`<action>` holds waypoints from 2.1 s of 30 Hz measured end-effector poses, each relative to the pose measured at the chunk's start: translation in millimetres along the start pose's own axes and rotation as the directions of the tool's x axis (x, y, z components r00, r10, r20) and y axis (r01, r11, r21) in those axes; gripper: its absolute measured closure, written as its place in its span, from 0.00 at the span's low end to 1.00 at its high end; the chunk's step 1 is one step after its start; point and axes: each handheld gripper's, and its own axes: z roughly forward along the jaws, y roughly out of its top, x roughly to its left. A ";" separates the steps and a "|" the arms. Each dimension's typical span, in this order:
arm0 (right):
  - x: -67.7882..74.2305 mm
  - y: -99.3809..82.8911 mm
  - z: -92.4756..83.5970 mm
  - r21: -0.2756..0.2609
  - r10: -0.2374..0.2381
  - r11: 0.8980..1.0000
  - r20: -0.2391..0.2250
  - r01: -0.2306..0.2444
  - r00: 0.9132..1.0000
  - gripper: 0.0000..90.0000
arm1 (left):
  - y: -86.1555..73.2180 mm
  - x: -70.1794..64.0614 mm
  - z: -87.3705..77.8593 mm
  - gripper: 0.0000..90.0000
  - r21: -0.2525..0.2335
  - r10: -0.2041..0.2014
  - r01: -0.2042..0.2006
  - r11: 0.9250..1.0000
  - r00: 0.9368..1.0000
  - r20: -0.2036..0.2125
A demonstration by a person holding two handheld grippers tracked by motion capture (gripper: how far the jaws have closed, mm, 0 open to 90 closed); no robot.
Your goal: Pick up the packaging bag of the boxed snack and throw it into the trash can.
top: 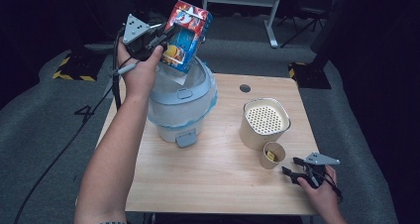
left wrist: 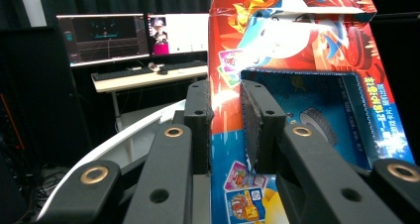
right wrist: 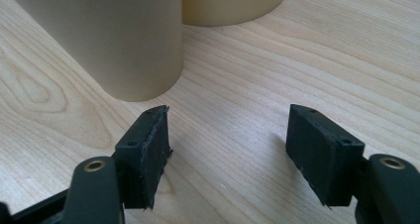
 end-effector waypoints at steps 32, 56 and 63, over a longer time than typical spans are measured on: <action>-0.1 0.0 0.0 0.000 -0.001 1.000 0.000 0.001 1.000 0.37 | -21.2 -9.0 -0.5 0.82 0.195 0.036 -0.038 0.980 0.999 0.013; -0.1 0.0 0.0 0.001 -0.001 1.000 0.000 0.001 1.000 0.37 | -25.8 4.5 -45.0 0.82 0.182 -0.040 0.035 0.983 0.999 0.021; -0.1 0.0 0.0 0.000 -0.001 1.000 0.000 0.001 1.000 0.37 | -23.4 -2.0 -44.8 0.84 0.132 0.007 -0.004 0.991 1.000 -0.021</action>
